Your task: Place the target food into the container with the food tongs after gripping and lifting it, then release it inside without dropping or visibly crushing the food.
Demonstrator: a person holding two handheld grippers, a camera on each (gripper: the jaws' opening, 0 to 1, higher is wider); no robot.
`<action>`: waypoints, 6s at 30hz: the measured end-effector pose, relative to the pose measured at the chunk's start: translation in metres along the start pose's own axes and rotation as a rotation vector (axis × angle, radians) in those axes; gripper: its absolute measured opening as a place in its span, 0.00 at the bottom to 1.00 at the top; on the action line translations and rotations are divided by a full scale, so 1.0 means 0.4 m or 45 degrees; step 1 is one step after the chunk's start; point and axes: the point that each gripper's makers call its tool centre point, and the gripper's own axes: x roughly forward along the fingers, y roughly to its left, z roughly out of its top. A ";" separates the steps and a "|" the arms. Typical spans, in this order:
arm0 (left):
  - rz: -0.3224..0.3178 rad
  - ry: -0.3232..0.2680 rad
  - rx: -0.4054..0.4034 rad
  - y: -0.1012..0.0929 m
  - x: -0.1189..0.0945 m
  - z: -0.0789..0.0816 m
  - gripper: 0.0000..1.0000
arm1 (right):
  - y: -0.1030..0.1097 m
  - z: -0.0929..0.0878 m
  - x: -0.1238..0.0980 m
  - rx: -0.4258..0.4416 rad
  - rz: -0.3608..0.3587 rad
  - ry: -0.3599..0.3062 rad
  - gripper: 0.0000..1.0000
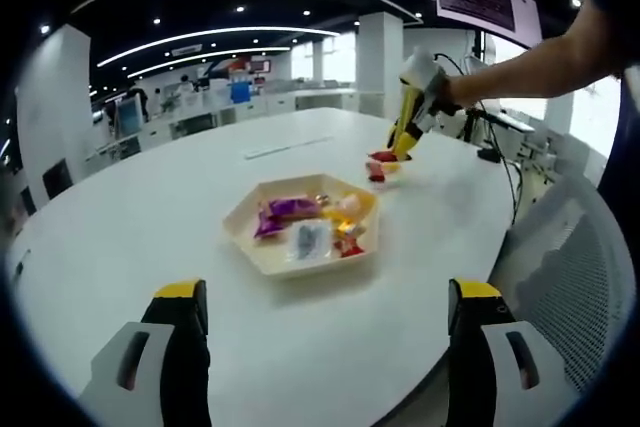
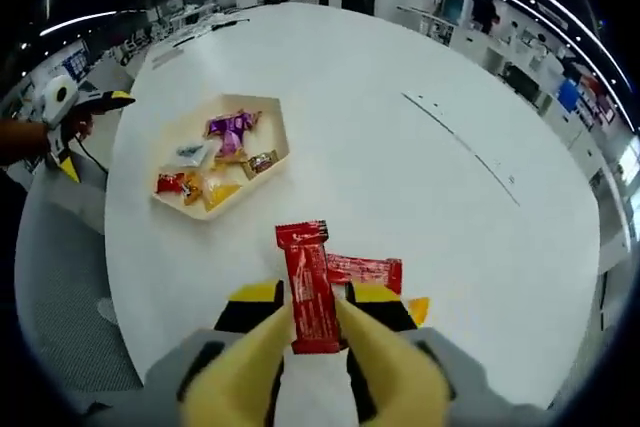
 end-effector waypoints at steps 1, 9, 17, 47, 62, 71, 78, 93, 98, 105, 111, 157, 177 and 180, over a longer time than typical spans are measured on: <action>-0.001 0.001 0.002 -0.001 0.000 0.000 0.96 | -0.004 0.005 -0.005 -0.010 -0.004 0.004 0.23; -0.006 0.003 0.008 -0.002 0.001 -0.001 0.96 | -0.021 0.035 -0.024 0.006 -0.018 0.001 0.23; -0.005 0.001 0.012 -0.003 0.001 0.001 0.96 | -0.015 0.058 -0.031 -0.015 -0.017 0.011 0.23; -0.028 -0.086 -0.003 -0.008 -0.006 0.031 0.99 | 0.161 0.282 0.046 -0.163 0.114 -0.050 0.23; -0.036 -0.078 0.031 -0.018 -0.005 0.031 0.99 | 0.306 0.406 0.120 -0.256 0.210 -0.071 0.23; -0.024 -0.075 0.044 -0.014 -0.005 0.031 0.99 | 0.347 0.441 0.137 -0.296 0.234 -0.075 0.23; -0.019 -0.075 0.044 -0.014 -0.006 0.032 0.99 | 0.340 0.435 0.140 -0.310 0.227 -0.062 0.23; -0.017 -0.068 0.053 -0.013 -0.005 0.029 0.99 | 0.340 0.434 0.136 -0.454 0.235 -0.122 0.27; -0.016 -0.068 0.051 -0.013 -0.005 0.029 0.99 | 0.340 0.441 0.130 -0.456 0.230 -0.145 0.28; -0.016 -0.069 0.051 -0.012 -0.005 0.029 0.99 | 0.341 0.455 0.115 -0.467 0.226 -0.192 0.29; -0.017 -0.067 0.050 -0.013 -0.005 0.028 0.99 | 0.341 0.470 0.106 -0.547 0.226 -0.248 0.29; -0.017 -0.066 0.040 -0.009 -0.004 0.025 0.98 | 0.148 0.316 -0.017 -0.399 0.095 -0.243 0.30; -0.021 -0.059 0.040 -0.012 -0.004 0.024 0.98 | 0.020 0.217 -0.072 -0.281 0.011 -0.254 0.30; -0.021 -0.059 0.040 -0.012 -0.004 0.024 0.98 | 0.020 0.210 -0.079 -0.308 0.020 -0.282 0.30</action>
